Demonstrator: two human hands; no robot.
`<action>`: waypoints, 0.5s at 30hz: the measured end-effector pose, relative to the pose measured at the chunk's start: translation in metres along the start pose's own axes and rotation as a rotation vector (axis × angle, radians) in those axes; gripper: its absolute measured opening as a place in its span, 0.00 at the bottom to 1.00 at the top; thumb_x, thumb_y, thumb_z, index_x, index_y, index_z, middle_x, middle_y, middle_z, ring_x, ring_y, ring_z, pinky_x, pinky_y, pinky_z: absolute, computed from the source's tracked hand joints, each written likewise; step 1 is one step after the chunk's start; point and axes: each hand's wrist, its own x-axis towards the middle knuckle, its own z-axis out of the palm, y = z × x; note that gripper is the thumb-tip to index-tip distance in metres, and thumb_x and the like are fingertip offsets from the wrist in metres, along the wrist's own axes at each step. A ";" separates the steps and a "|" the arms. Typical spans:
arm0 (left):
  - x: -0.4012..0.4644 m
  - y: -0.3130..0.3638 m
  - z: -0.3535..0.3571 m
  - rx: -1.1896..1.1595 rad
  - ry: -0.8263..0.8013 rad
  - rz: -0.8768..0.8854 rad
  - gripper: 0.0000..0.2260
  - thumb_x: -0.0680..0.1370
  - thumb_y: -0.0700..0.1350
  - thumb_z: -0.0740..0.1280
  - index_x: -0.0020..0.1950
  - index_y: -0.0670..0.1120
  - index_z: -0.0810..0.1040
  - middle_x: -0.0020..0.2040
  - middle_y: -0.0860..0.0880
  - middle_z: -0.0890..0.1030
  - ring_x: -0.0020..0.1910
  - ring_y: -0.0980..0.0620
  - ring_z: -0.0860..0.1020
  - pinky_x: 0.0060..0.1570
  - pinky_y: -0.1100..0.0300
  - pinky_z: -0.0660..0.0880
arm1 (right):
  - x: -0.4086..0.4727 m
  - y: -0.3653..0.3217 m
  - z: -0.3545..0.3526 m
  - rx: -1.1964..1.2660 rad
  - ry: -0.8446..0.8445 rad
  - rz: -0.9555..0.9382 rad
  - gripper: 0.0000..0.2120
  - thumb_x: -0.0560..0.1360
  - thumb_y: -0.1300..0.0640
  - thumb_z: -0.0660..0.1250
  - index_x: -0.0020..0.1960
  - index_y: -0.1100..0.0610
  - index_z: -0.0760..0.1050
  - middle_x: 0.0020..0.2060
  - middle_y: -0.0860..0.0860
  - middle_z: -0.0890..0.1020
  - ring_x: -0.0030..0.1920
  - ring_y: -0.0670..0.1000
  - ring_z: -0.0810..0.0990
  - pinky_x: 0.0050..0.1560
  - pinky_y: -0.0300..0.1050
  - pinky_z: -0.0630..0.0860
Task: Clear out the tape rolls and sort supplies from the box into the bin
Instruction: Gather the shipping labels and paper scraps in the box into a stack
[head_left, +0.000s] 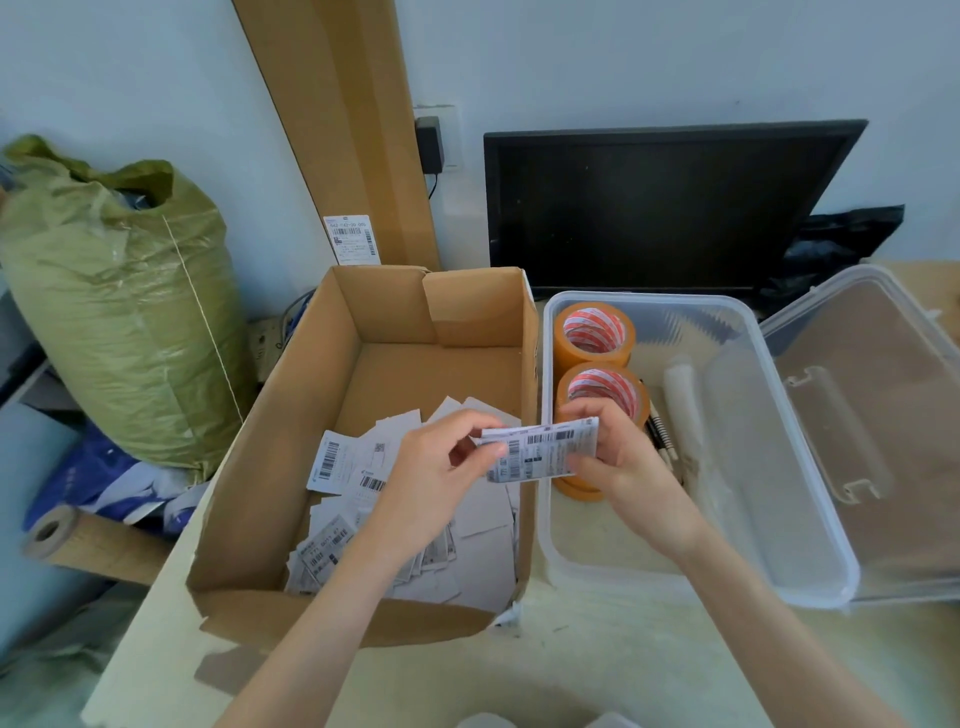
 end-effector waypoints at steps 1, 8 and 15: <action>0.000 -0.002 0.000 0.001 0.000 -0.010 0.05 0.78 0.45 0.66 0.49 0.55 0.79 0.40 0.58 0.80 0.39 0.60 0.76 0.33 0.69 0.70 | 0.001 0.000 0.000 -0.008 -0.012 0.027 0.15 0.76 0.70 0.63 0.57 0.53 0.74 0.49 0.55 0.82 0.51 0.54 0.81 0.48 0.48 0.79; 0.010 -0.036 -0.008 -0.210 0.062 -0.312 0.05 0.79 0.47 0.64 0.53 0.49 0.77 0.49 0.52 0.81 0.46 0.55 0.79 0.48 0.62 0.77 | 0.000 0.000 0.006 0.039 0.096 0.137 0.13 0.80 0.64 0.60 0.59 0.52 0.77 0.46 0.49 0.86 0.43 0.50 0.85 0.36 0.42 0.80; 0.022 -0.137 0.001 0.628 -0.448 -0.716 0.34 0.76 0.57 0.66 0.75 0.44 0.55 0.73 0.40 0.58 0.70 0.37 0.63 0.65 0.44 0.68 | -0.004 0.012 0.016 0.198 0.220 0.234 0.14 0.81 0.65 0.58 0.62 0.54 0.75 0.46 0.49 0.86 0.41 0.51 0.85 0.35 0.43 0.80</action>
